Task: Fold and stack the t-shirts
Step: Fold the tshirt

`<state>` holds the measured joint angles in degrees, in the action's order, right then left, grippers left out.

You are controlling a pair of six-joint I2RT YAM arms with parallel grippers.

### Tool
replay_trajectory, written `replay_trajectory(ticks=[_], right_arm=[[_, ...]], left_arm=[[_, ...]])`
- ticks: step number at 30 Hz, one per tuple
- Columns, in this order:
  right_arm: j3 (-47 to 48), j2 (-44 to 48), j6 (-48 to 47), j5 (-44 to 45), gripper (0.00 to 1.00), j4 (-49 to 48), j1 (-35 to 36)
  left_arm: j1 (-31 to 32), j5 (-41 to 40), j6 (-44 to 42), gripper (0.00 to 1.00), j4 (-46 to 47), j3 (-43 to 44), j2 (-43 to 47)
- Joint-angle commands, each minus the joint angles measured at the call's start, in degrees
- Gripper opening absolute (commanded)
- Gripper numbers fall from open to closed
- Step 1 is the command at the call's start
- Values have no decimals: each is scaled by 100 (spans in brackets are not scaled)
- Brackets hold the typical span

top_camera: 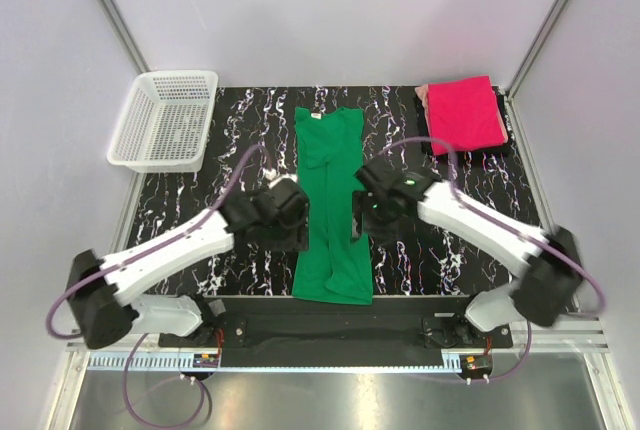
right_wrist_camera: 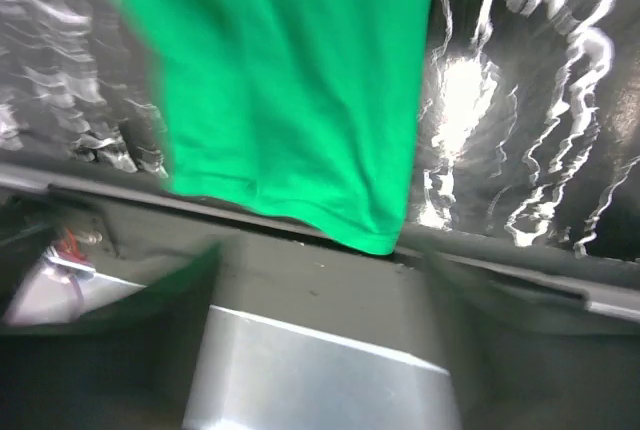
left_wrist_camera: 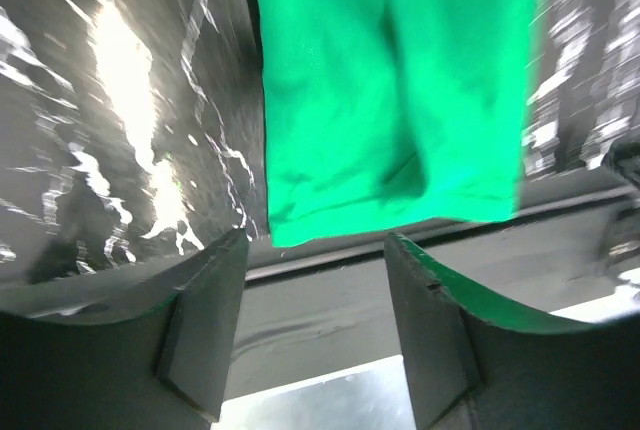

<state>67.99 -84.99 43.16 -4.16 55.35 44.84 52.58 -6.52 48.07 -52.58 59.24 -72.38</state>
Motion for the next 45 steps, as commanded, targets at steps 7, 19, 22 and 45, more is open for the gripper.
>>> replay_trajectory(ticks=[7, 19, 22, 45], right_arm=[[-690, 2493, 552, 616, 100, -102, 374], [-1964, 3947, 2520, 601, 100, -1387, 614], [-1772, 3456, 3004, 610, 100, -827, 649], [-348, 2681, 2751, 1594, 100, 283, 1608]], left_arm=[[68, -1466, 439, 99, -1167, 167, 1304], [156, -1229, 914, 96, -1202, -440, 2465], [165, -1141, 783, 99, -1167, -370, 2361], [1255, -1193, 1055, 99, -569, 324, 313]])
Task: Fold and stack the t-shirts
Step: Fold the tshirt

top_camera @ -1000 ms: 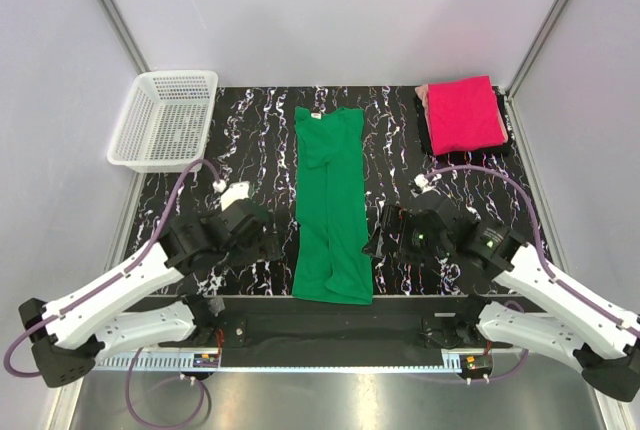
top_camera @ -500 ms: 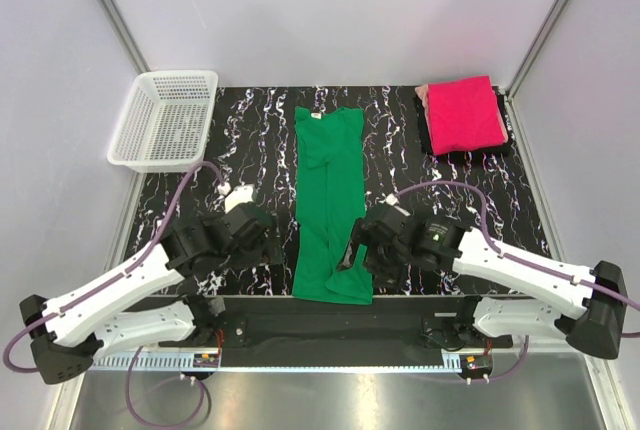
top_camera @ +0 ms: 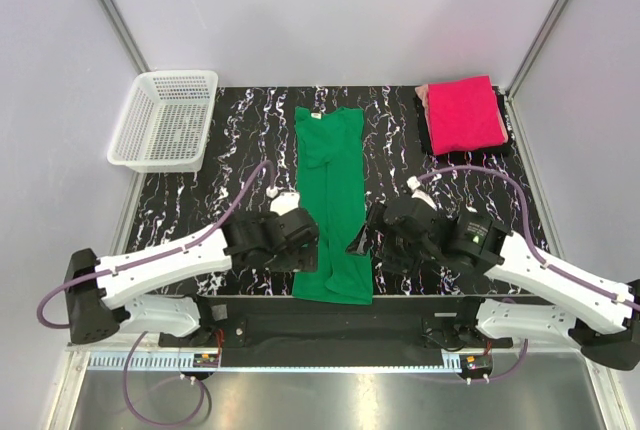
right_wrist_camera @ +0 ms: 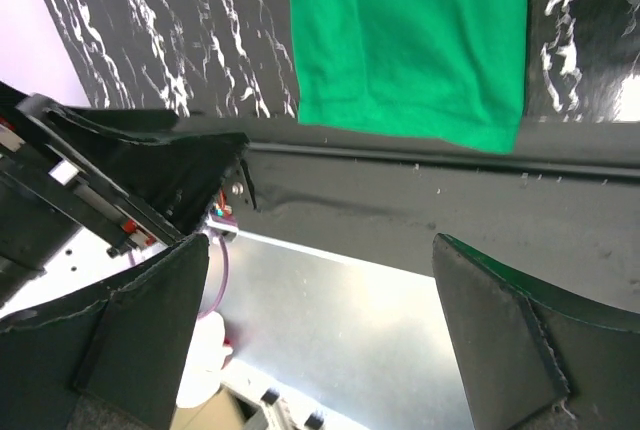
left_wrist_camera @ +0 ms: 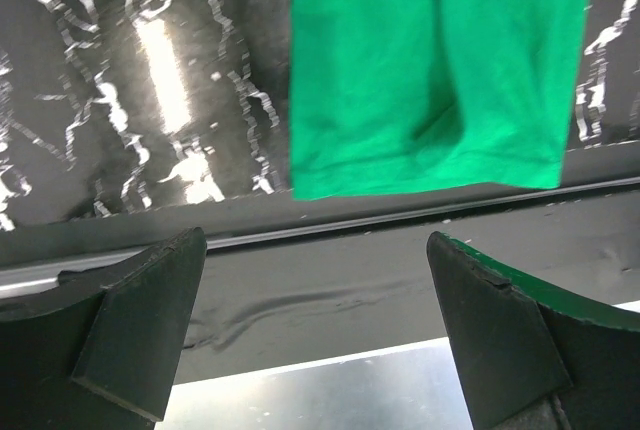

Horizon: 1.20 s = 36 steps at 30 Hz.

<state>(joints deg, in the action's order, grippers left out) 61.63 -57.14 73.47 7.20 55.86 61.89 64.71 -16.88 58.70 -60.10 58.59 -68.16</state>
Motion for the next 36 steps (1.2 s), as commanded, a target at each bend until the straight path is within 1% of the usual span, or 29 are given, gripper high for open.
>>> replay_trajectory(ticks=[1, 6, 7, 8, 9, 11, 13, 15, 17, 18, 20, 21, 22, 23, 24, 25, 26, 28, 29, 30, 32, 34, 36], right_arm=[[376, -226, -498, 371, 100, 242, -185], [482, -482, -1105, -43, 100, 215, -589], [438, -499, -1203, -130, 100, 120, -825], [360, -508, -1352, -532, 100, -12, -975], [168, -508, -1544, -701, 96, -126, -1194], [26, -613, -1704, -1358, 88, -267, -1642], [59, -727, -1915, -1528, 75, -347, -1706], [217, -824, -2099, -1459, 75, -234, -1715], [332, -842, -2187, -1345, 79, -189, -1715], [411, -842, -2310, -1344, 80, -180, -1741], [525, -930, -2460, -1344, 78, -198, -1750], [630, -974, -2617, -1370, 75, -207, -1750], [675, -1070, -2688, -1397, 70, -224, -1750], [719, -1123, -2750, -1371, 31, -216, -1750], [789, -1158, -2890, -1362, 24, -207, -1750], [807, -1246, -2961, -1388, 23, -224, -1750], [825, -1299, -3022, -1388, 30, -216, -1759], [790, -1395, -3251, -1379, 36, -259, -1750], [763, -1405, -3330, -1318, 41, -259, -1759], [685, -1405, -3392, -1231, 63, -251, -1750], [614, -1466, -3506, -1264, 62, -207, -1777], [413, -1562, -3524, -1501, 54, -250, -1777], [115, -1598, -3550, -1529, 54, -268, -1777]], left_arm=[[33, -175, -16, 99, 174, 460, -144], [33, -333, 36, 99, 130, 627, -303], [33, -377, 63, 99, 112, 671, -303], [33, -499, 89, 99, 77, 698, -312], [33, -570, 133, 99, -19, 733, -329], [24, -693, 256, 99, -133, 786, -373], [7, -676, 397, 99, -266, 812, -470], [-2, -597, 449, 99, -318, 830, -549], [-2, -623, 485, 99, -362, 900, -567], [-2, -649, 494, 99, -371, 926, -584], [-11, -763, 529, 99, -380, 979, -523], [-19, -807, 590, 99, -380, 988, -514], [-72, -834, 625, 99, -389, 971, -488], [-107, -843, 660, 99, -389, 953, -479], [-151, -825, 687, 99, -389, 927, -444], [-212, -817, 687, 99, -363, 883, -426], [-230, -790, 678, 99, -328, 865, -400], [-248, -764, 626, 99, -310, 847, -391], [-257, -720, 599, 99, -310, 839, -408], [-266, -676, 547, 99, -301, 821, -409], [-309, -510, 494, 99, -318, 777, -478], [-353, -308, 424, 99, -327, 690, -557], [-371, -263, 414, 99, -319, 523, -637]])
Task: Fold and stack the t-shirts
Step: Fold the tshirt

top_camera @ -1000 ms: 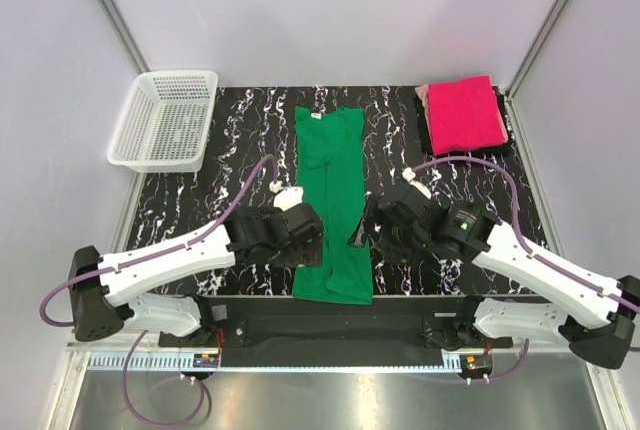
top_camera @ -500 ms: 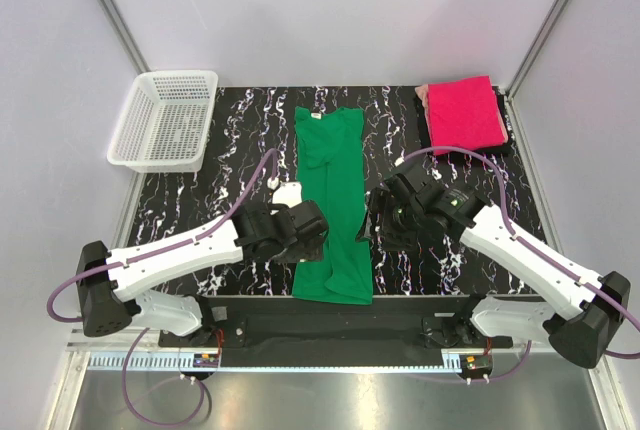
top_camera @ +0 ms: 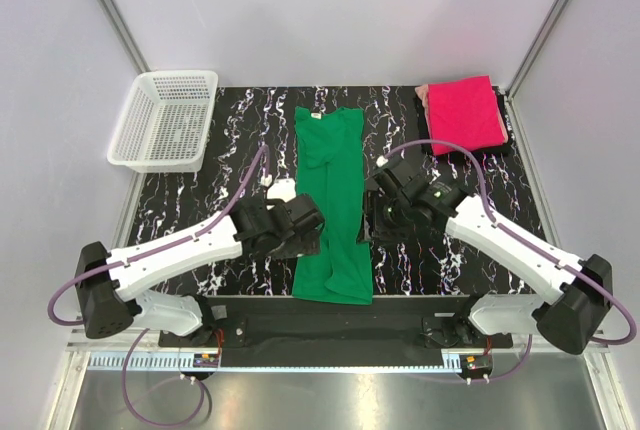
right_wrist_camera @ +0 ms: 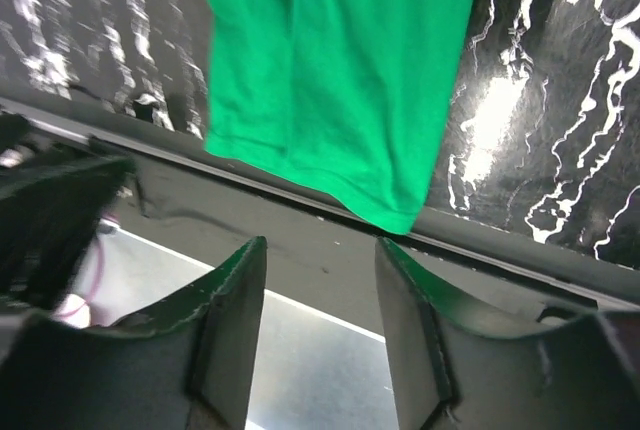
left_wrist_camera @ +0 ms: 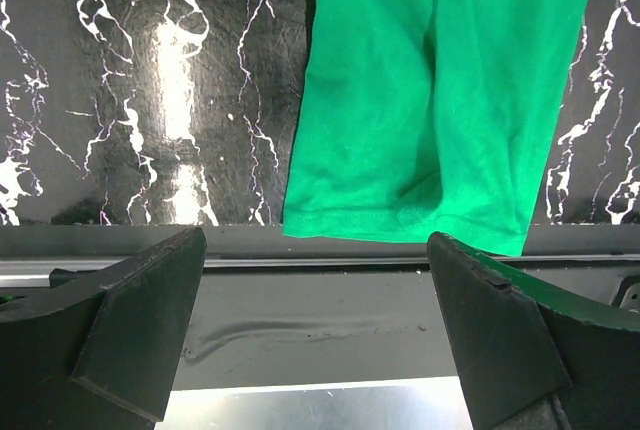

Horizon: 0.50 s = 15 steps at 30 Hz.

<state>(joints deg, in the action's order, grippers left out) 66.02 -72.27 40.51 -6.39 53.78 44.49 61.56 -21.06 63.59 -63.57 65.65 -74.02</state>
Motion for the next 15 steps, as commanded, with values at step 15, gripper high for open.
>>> replay_trajectory(ticks=[15], right_arm=[[-1083, 644, -35, -301, 55, -377, -98]], left_arm=[[-953, 884, -937, 99, 829, -1221, 696]])
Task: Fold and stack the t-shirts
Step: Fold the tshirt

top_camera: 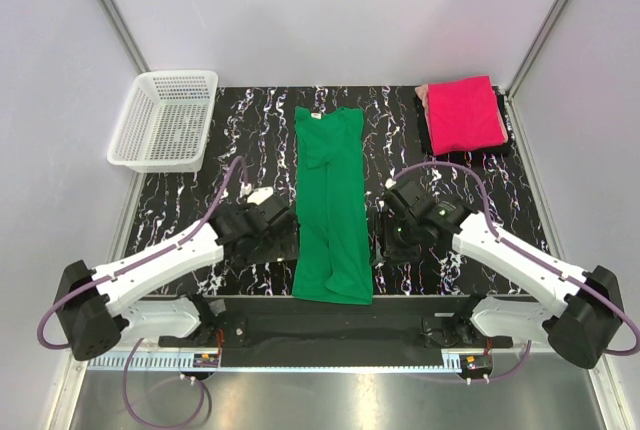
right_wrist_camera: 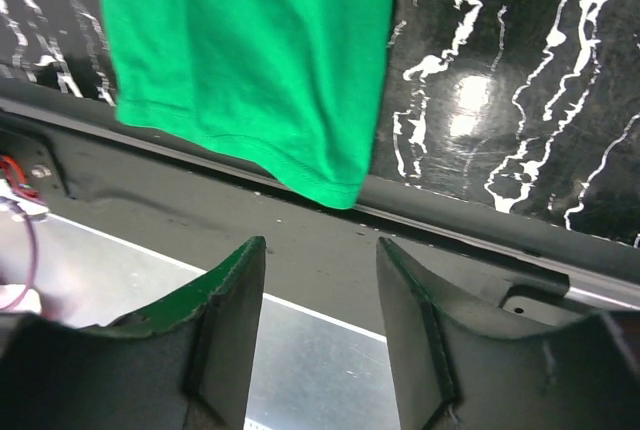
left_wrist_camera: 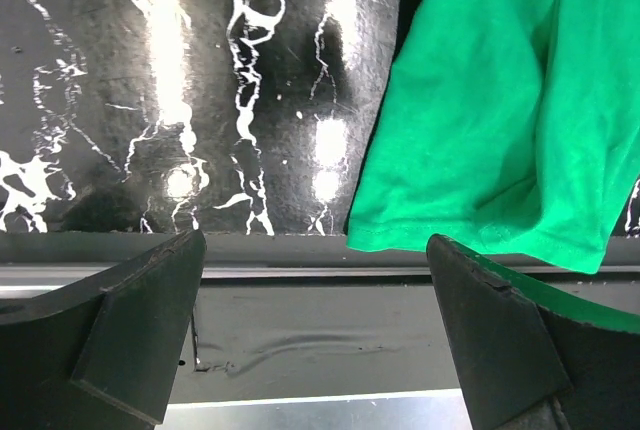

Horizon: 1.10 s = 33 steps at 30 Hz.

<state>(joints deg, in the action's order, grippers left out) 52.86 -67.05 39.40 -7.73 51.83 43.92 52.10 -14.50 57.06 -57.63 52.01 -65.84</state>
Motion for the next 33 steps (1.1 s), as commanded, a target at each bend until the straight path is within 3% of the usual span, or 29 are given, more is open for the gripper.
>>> replay_trajectory(ticks=[1, 3, 5, 7, 9, 12, 14, 16, 19, 20, 21, 22, 24, 33], right_arm=[[260, 148, 112, -116, 54, -139, -42], [181, 287, 646, -45, 58, -33, -42], [23, 455, 989, -45, 53, -103, -41], [162, 587, 1070, 426, 56, 238, -33], [260, 640, 1079, 430, 33, 301, -42], [444, 597, 1044, 570, 33, 572, -33], [523, 526, 974, 614, 26, 635, -42], [558, 316, 825, 422, 26, 626, -33], [673, -97, 693, 395, 12, 731, -33], [803, -220, 666, 473, 43, 880, -33], [874, -456, 666, 517, 60, 1151, -33], [927, -537, 614, 405, 99, 1180, -41], [1033, -738, 438, 10, 100, 1171, -50], [998, -634, 411, -131, 100, 1241, -524]], left_arm=[[2, 289, -266, 99, 226, 169, -209], [55, 299, -152, 99, 226, 248, -253], [90, 281, -38, 99, 243, 292, -254], [99, 281, 16, 99, 287, 275, -236], [116, 360, 34, 99, 357, 231, -253], [213, 404, 130, 99, 410, 178, -324], [248, 439, 192, 99, 463, 160, -403], [257, 413, 166, 99, 472, 239, -508], [266, 404, 86, 99, 471, 380, -657], [266, 404, 86, 99, 472, 398, -684], [266, 404, 78, 99, 463, 406, -702], [266, 370, 69, 99, 471, 433, -710], [266, 326, 42, 99, 472, 477, -728], [266, 150, 77, 99, 436, 530, -579]])
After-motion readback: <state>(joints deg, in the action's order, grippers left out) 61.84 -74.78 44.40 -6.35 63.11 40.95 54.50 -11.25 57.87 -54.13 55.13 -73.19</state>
